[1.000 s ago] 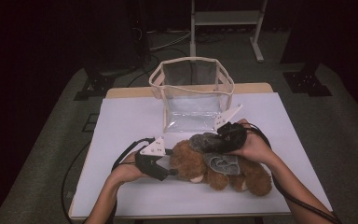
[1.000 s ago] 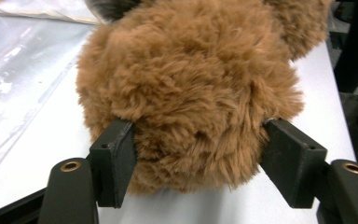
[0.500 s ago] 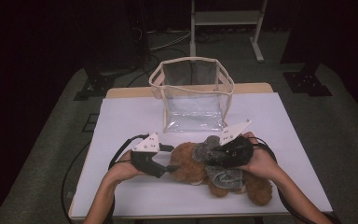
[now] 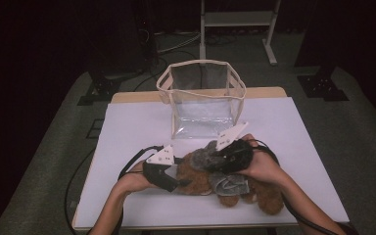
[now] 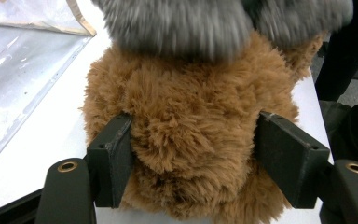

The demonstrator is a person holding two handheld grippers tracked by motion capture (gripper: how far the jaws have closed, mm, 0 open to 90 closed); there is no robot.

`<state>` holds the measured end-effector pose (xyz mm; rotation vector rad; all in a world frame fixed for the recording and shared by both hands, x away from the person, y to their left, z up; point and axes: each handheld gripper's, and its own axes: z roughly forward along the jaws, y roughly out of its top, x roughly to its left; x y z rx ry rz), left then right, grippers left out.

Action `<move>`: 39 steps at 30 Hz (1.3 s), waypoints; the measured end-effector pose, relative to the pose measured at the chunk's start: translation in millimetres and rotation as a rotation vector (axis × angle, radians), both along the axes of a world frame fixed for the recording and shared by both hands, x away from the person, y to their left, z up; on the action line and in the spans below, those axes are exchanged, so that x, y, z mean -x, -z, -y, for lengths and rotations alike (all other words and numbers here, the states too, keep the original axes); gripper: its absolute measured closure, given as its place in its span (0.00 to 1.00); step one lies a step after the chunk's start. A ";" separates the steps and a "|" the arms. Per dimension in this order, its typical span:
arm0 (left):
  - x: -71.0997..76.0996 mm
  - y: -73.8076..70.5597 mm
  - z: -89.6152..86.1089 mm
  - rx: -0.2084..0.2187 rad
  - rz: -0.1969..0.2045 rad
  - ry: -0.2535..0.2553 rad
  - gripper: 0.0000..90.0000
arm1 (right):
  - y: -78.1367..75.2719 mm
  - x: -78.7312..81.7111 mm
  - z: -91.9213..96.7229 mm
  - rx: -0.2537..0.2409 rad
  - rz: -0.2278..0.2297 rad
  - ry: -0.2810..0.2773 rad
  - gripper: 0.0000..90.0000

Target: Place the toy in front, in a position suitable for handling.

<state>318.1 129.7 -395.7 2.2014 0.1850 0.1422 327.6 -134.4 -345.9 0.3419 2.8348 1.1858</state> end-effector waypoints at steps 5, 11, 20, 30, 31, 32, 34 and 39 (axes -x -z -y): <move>1.1 -1.5 2.2 -0.021 0.017 0.016 0.33 | -4.3 4.5 48.0 -0.019 -0.015 0.078 0.80; 0.8 -2.2 2.7 -0.029 0.022 0.017 0.33 | -11.6 11.8 93.2 -0.027 -0.011 0.169 0.80; -3.1 -5.4 -0.6 -0.027 -0.012 -0.017 0.20 | 7.2 13.1 88.1 -0.056 -0.034 0.166 0.80; -10.7 -10.3 22.3 0.036 -0.066 0.020 0.06 | 20.3 45.9 96.2 -0.106 -0.014 0.153 0.80; -13.2 -8.8 26.7 0.025 -0.077 0.022 0.05 | 20.5 46.9 96.7 -0.109 -0.014 0.152 0.80; -15.0 -6.0 31.6 0.010 -0.092 0.030 0.03 | 20.8 47.6 97.2 -0.112 -0.014 0.151 0.80; -18.0 -0.2 39.8 0.000 -0.119 0.043 0.01 | 19.3 47.6 98.5 -0.113 -0.015 0.147 0.80; -21.6 1.3 48.0 -0.002 -0.125 0.046 0.15 | 2.2 32.6 115.0 -0.159 0.008 0.184 0.79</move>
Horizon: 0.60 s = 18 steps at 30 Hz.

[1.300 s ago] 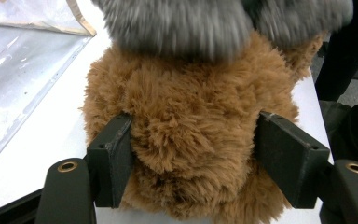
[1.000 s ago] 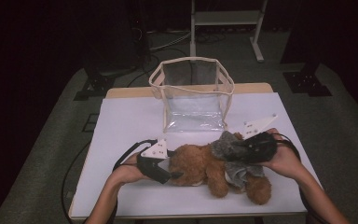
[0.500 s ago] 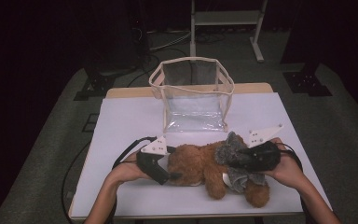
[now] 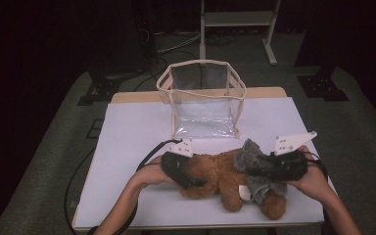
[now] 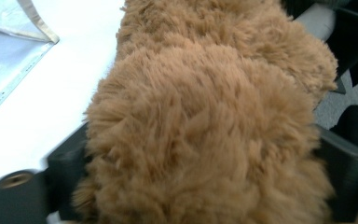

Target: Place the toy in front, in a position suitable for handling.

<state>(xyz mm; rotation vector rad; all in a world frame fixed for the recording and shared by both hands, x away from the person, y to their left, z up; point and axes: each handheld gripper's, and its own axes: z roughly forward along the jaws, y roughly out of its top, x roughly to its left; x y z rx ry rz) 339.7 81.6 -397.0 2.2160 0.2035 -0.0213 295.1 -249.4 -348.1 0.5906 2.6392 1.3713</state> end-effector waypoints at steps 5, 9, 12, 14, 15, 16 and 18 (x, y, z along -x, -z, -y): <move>1.1 -9.9 3.6 -0.028 0.091 -0.005 0.32 | 2.9 -26.7 1.0 0.021 -0.012 0.068 0.78; -7.8 -20.6 1.6 -0.062 0.147 -0.028 0.37 | 5.6 -29.3 0.0 -0.011 -0.004 0.089 0.78; -15.1 -29.5 3.7 -0.098 0.176 -0.024 0.37 | 1.9 -31.2 -1.2 -0.006 0.004 0.092 0.78; -20.2 -36.5 4.4 -0.110 0.189 -0.025 0.37 | -0.4 -32.6 -3.2 -0.002 0.007 0.092 0.78; -22.7 -40.4 4.8 -0.121 0.196 -0.020 0.38 | -1.4 -33.6 -4.4 -0.001 0.009 0.088 0.78; -24.3 -42.4 5.3 -0.134 0.203 -0.013 0.38 | -2.4 -34.7 -6.1 0.001 0.010 0.082 0.78; -26.8 -43.5 5.3 -0.158 0.210 0.000 0.38 | -3.6 -36.3 -9.2 0.008 0.012 0.071 0.78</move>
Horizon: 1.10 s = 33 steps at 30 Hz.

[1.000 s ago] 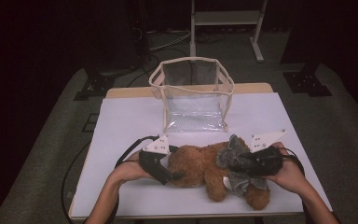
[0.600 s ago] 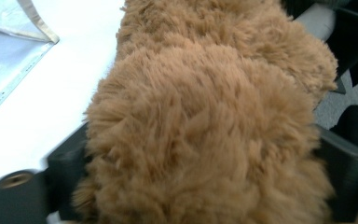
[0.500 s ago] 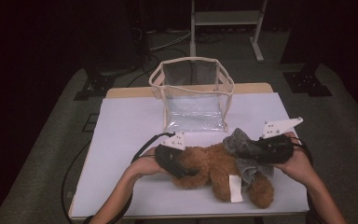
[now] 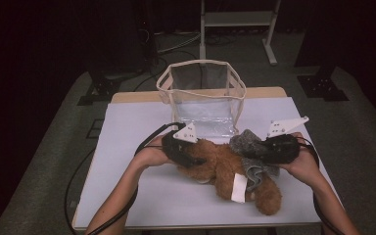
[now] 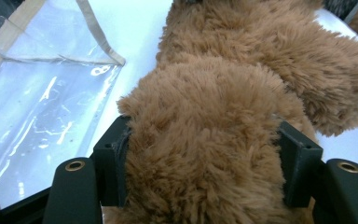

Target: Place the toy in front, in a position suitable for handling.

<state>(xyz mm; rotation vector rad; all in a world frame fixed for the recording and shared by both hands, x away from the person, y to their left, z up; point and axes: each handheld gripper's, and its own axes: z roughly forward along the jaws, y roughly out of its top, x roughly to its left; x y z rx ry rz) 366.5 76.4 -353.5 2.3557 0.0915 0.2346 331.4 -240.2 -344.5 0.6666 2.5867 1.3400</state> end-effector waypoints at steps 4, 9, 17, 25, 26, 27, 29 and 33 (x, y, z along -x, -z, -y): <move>3.0 7.5 -0.3 -0.001 -0.012 0.016 0.38 | -5.0 -7.1 -4.1 0.019 0.000 -0.001 0.78; 15.8 15.0 -6.6 0.049 -0.031 0.011 0.33 | 1.5 -20.3 -3.4 0.019 -0.037 0.020 0.78; 17.9 24.3 -19.2 0.138 -0.149 -0.023 0.06 | 16.7 11.6 -7.5 0.011 -0.047 -0.032 0.79; 17.2 39.2 -3.7 0.139 -0.184 0.031 0.00 | 20.4 35.5 -4.1 -0.006 -0.033 -0.060 0.80; 17.5 40.0 -2.9 0.131 -0.173 0.030 0.05 | 20.7 35.1 -3.7 -0.009 -0.032 -0.057 0.80; 18.1 39.5 -3.1 0.128 -0.151 0.023 0.10 | 20.9 34.7 -3.6 -0.010 -0.032 -0.054 0.80; 19.1 33.9 -5.8 0.108 -0.097 0.023 0.25 | 20.5 32.8 -2.7 -0.018 -0.028 -0.037 0.79; 18.9 22.3 -5.7 0.057 -0.006 0.000 0.35 | 14.4 25.3 -3.4 -0.021 -0.009 -0.018 0.79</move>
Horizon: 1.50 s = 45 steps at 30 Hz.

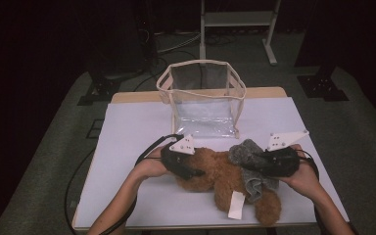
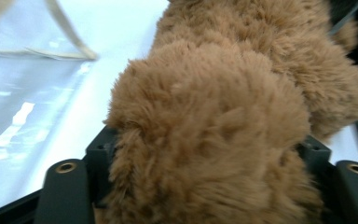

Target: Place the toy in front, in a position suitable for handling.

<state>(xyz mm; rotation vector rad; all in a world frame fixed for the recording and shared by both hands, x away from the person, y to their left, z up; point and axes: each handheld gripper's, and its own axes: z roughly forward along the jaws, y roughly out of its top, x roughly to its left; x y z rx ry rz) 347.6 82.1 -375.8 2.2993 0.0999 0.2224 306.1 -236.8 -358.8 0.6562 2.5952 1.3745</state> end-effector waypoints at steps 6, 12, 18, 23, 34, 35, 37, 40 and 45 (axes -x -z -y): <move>-8.3 -20.1 -7.8 -0.059 0.093 -0.046 0.38 | -12.9 -19.2 -12.7 0.009 0.013 -0.012 0.79; -2.3 -27.1 -21.0 -0.039 0.114 -0.058 0.36 | -24.7 -47.8 -23.8 0.005 0.003 0.012 0.78; 20.3 -8.0 -31.8 -0.046 0.043 -0.028 0.19 | -8.3 -39.4 -41.1 0.006 -0.049 -0.064 0.78; 22.2 -4.1 -39.9 0.031 -0.026 -0.028 0.10 | -4.4 -7.0 -52.3 0.009 -0.018 -0.127 0.78; 28.6 7.5 -42.4 0.059 -0.007 -0.030 0.21 | -0.7 20.4 -5.7 -0.045 0.004 -0.053 0.78; 28.6 7.5 -42.8 0.057 -0.007 -0.033 0.21 | 0.7 22.4 -2.3 -0.049 0.003 -0.044 0.78; 28.5 7.8 -43.9 0.058 -0.009 -0.034 0.21 | 2.5 25.4 3.9 -0.044 0.002 -0.031 0.78; 27.7 8.6 -46.8 0.069 -0.021 -0.045 0.21 | 4.2 27.5 16.1 -0.044 -0.001 0.005 0.78; 29.8 7.4 -49.1 0.051 -0.015 -0.040 0.21 | 18.6 29.2 22.0 -0.069 -0.044 0.017 0.78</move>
